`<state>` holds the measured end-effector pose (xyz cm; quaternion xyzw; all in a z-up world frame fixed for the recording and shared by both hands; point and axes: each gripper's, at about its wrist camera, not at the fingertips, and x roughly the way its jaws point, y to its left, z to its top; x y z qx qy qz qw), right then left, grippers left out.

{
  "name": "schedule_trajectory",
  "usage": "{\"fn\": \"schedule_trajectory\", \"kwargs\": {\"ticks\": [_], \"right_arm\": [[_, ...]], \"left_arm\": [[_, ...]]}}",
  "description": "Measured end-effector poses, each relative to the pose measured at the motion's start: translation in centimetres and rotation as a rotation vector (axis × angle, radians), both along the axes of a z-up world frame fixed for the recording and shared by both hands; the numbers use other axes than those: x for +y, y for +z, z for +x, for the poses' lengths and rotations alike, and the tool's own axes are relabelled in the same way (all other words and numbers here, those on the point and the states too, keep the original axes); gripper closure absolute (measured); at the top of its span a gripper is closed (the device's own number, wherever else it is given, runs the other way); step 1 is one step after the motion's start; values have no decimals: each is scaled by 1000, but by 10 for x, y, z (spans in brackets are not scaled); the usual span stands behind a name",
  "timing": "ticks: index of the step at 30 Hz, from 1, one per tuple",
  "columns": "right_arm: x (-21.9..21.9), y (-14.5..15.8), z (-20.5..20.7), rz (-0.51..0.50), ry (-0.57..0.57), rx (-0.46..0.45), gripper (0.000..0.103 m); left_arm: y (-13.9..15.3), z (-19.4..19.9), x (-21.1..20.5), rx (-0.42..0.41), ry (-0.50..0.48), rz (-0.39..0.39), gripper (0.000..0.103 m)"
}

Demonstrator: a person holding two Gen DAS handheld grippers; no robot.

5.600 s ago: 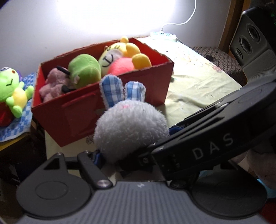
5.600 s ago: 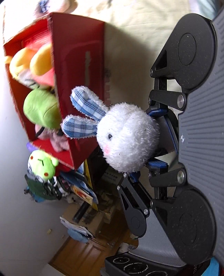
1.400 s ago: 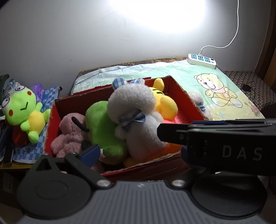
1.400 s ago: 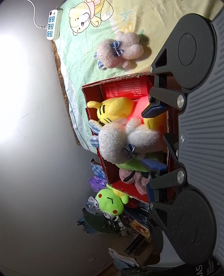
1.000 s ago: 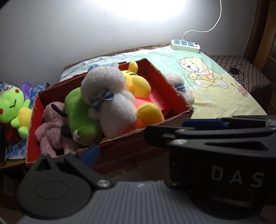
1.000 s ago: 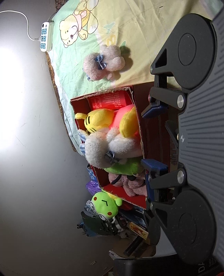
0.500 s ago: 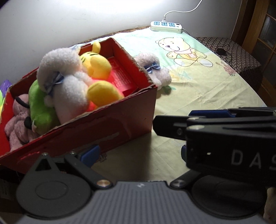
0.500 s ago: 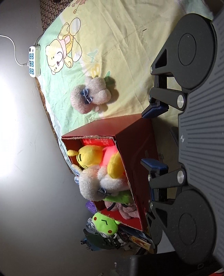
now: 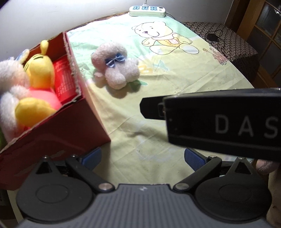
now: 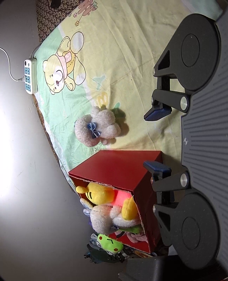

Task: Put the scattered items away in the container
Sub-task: 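Withdraw the right gripper from the box toward the pink-white plush, then move the right gripper down onto the pink-white plush with blue bow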

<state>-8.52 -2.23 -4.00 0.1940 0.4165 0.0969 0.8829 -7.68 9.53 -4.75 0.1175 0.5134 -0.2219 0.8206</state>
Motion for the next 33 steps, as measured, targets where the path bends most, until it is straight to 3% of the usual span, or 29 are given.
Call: {"fn": "schedule_trajectory", "kwargs": {"ticks": [15,33], "right_arm": [[-51,-5,31,-33,57,42,48],[-98,-34,65,-12,137,116,48]], "left_arm": [[-6,25,-51,33,34,8,3],[-27,46,-80,67,208,60,3]]}}
